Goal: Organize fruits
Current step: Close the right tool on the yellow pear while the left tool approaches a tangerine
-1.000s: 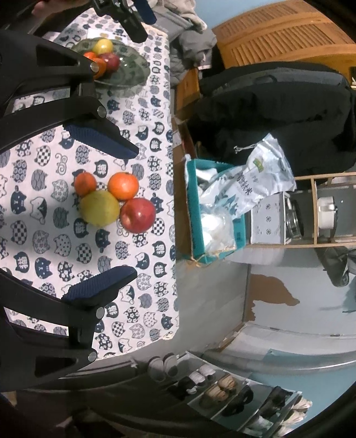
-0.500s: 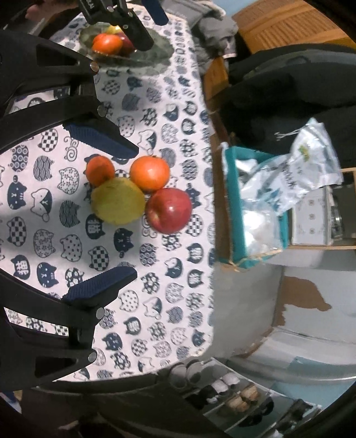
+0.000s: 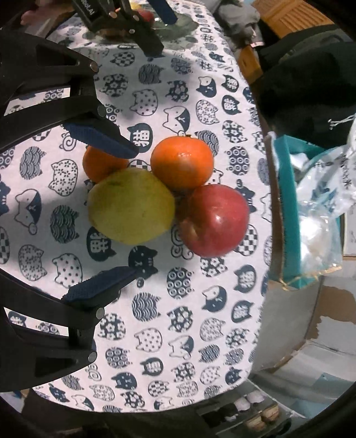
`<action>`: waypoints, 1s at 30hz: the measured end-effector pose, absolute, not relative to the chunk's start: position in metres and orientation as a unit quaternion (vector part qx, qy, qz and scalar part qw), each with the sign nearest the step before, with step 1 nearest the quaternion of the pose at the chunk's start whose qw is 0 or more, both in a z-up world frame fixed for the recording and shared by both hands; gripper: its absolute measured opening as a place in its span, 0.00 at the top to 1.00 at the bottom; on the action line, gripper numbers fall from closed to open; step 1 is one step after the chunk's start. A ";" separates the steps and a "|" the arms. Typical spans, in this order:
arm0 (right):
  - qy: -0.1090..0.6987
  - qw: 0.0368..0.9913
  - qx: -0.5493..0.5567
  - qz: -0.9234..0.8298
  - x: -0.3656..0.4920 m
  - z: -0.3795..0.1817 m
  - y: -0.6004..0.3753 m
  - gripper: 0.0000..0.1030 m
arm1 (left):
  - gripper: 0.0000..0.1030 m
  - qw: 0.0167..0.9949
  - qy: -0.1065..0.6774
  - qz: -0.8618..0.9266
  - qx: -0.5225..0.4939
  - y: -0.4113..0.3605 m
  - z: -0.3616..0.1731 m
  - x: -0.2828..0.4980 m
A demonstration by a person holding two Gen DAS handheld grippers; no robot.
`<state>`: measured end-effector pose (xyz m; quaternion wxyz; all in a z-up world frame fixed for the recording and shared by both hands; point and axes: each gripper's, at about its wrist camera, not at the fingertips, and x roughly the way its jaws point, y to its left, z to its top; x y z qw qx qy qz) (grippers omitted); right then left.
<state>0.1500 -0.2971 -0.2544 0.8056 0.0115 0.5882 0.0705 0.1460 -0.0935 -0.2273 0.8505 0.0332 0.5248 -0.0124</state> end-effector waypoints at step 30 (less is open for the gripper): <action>0.596 0.799 0.055 0.056 0.145 -0.272 -0.317 0.30 | 0.16 0.833 0.549 -0.055 0.029 -0.124 -0.249 0.155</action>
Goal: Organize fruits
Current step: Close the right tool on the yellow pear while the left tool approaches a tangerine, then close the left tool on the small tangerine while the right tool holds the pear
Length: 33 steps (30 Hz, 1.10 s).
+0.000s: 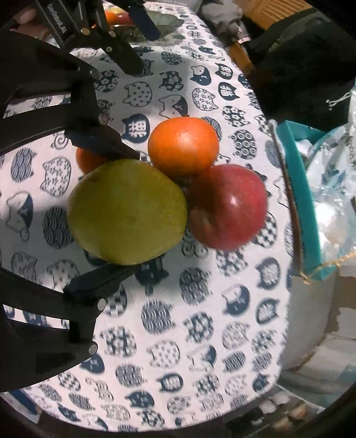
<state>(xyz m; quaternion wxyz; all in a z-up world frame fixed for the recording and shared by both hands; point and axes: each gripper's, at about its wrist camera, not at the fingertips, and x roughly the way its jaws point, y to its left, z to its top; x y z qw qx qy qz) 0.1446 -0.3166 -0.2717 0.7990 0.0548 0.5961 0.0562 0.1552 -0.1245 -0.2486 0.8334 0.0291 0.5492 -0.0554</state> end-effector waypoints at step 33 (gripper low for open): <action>0.576 0.816 0.051 0.003 0.111 -0.268 -0.397 0.30 | 0.30 0.791 0.591 -0.146 0.053 -0.219 -0.291 0.146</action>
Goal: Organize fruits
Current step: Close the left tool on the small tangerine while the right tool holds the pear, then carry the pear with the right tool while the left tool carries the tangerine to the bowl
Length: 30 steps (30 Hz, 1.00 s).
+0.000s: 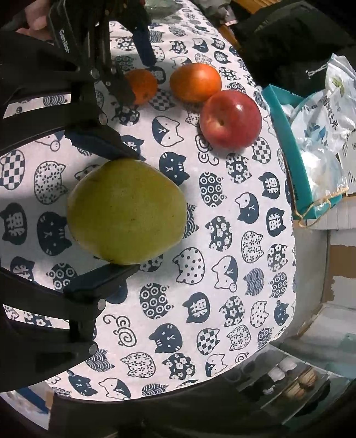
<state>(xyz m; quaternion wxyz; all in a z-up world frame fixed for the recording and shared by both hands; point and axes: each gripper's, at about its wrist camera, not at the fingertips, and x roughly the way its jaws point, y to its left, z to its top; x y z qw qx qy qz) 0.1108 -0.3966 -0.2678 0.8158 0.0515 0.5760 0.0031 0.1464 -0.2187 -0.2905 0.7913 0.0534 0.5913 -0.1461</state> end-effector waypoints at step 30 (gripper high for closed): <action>0.504 0.863 -0.005 0.034 0.097 -0.191 -0.352 0.30 | 0.57 0.848 0.513 -0.135 0.013 -0.165 -0.201 0.119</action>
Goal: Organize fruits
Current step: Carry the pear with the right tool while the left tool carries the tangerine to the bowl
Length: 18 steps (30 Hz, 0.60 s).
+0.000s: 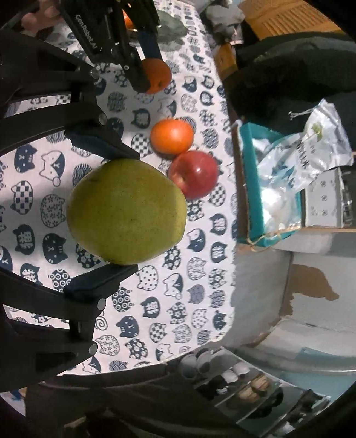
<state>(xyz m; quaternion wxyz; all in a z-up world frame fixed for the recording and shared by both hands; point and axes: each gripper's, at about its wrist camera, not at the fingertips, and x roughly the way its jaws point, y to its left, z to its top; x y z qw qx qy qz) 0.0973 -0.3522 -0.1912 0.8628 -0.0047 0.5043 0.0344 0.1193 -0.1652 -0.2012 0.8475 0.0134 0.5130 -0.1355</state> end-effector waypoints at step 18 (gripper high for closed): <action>0.437 0.896 -0.030 0.076 0.084 -0.120 -0.304 0.30 | 0.57 0.885 0.449 -0.122 -0.004 -0.113 -0.133 0.090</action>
